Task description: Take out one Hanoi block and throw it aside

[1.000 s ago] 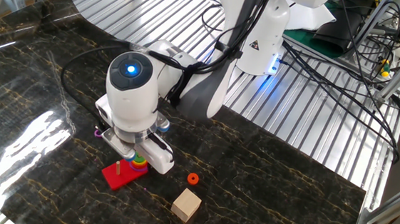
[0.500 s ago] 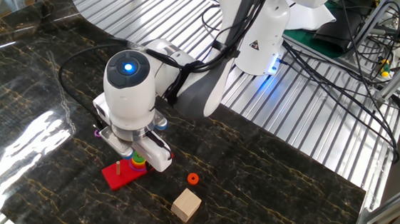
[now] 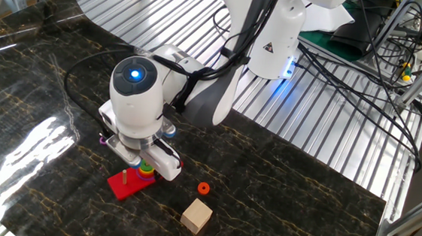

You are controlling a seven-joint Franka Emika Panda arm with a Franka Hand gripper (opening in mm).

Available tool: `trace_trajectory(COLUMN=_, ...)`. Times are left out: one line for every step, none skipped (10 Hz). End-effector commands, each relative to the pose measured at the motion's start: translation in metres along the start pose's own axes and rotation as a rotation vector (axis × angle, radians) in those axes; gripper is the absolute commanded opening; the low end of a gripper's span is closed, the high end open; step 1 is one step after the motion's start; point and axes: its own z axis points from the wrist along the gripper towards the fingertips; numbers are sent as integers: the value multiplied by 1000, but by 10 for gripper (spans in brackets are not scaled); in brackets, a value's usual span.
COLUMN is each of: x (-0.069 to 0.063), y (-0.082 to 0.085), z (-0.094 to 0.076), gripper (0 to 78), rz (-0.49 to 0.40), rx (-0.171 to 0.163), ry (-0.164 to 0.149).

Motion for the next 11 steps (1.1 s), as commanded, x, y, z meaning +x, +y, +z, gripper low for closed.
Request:
trace_trajectory(x=2, y=-1, z=2, gripper=774, rz=-19, rx=-19, ry=-6)
trace_trajectory(x=2, y=-1, z=2, gripper=774, rz=-19, rx=-19, ry=-6)
trace_trajectory(x=1, y=-1, z=-1, gripper=774, rz=-22, rx=-23, ry=-9)
trace_trajectory(x=1, y=0, z=-1, gripper=774, rz=-22, rx=-22, ry=-10)
trace_trajectory(x=1, y=0, z=-2, gripper=774, rz=-22, rx=-20, ry=-10)
trace_trajectory(x=1, y=0, z=-2, gripper=774, rz=-18, rx=-18, ry=-10)
trace_trajectory(x=1, y=0, z=-2, gripper=774, rz=-10, rx=-7, ry=-10)
trace_trajectory(x=1, y=0, z=-2, gripper=774, rz=-8, rx=-2, ry=-10)
trace_trajectory(x=1, y=0, z=-2, gripper=774, rz=-14, rx=-4, ry=-9)
trace_trajectory(x=1, y=0, z=-2, gripper=774, rz=-23, rx=-10, ry=-9)
trace_trajectory(x=1, y=0, z=-3, gripper=774, rz=-27, rx=-12, ry=-8)
